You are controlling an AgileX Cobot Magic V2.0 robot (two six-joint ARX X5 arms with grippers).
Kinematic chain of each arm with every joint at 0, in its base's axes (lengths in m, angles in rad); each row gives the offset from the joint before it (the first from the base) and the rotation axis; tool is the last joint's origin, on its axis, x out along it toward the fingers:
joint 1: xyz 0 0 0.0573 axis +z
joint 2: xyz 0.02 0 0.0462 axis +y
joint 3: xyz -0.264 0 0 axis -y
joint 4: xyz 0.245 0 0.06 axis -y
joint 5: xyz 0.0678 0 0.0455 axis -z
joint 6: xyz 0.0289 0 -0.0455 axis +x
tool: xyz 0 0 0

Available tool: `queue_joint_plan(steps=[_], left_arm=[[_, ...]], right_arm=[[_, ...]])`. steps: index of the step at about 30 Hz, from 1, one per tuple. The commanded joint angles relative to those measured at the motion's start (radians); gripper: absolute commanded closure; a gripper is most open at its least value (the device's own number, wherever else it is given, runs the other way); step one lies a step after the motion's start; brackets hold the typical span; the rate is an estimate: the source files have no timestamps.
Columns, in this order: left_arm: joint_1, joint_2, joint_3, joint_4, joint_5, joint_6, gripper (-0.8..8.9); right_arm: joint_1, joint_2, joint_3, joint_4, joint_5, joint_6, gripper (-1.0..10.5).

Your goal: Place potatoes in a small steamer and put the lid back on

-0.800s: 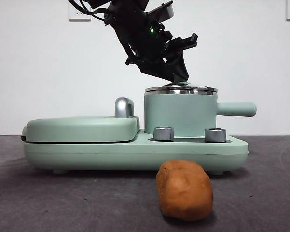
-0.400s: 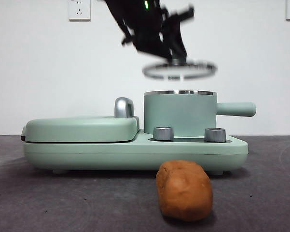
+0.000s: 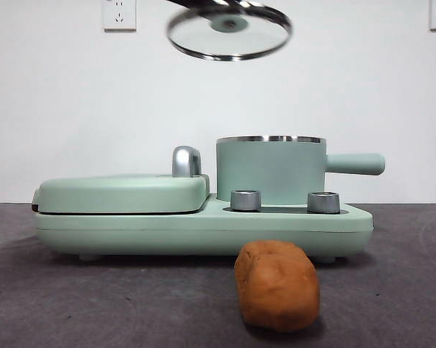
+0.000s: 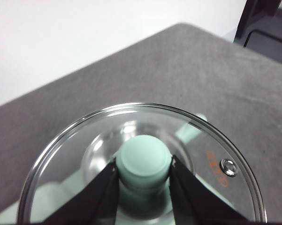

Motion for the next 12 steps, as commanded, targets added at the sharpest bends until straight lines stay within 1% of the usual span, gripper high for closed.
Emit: queue_joint_plan(steps=[1,5,8,10,12], left_arm=[[0.007,-0.056,0.032,-0.035,0.000,0.018,7.97],[0.032,-0.126,0.032,-0.119,0.000,0.033,7.97],[0.055,-0.174,0.032,-0.171,0.000,0.034,7.97],[0.072,-0.202,0.032,-0.198,0.000,0.034,7.97],[0.087,-0.225,0.032,-0.226,0.000,0.041,7.97]], right_arm=[[0.067,0.047,0.018,0.005,0.045,0.029,4.9],[0.197,0.128,0.018,0.013,0.150,0.068,4.9],[0.312,0.195,0.018,0.034,0.235,0.115,4.9],[0.402,0.247,0.018,0.057,0.309,0.151,4.9],[0.472,0.291,0.018,0.080,0.357,0.179,4.9]])
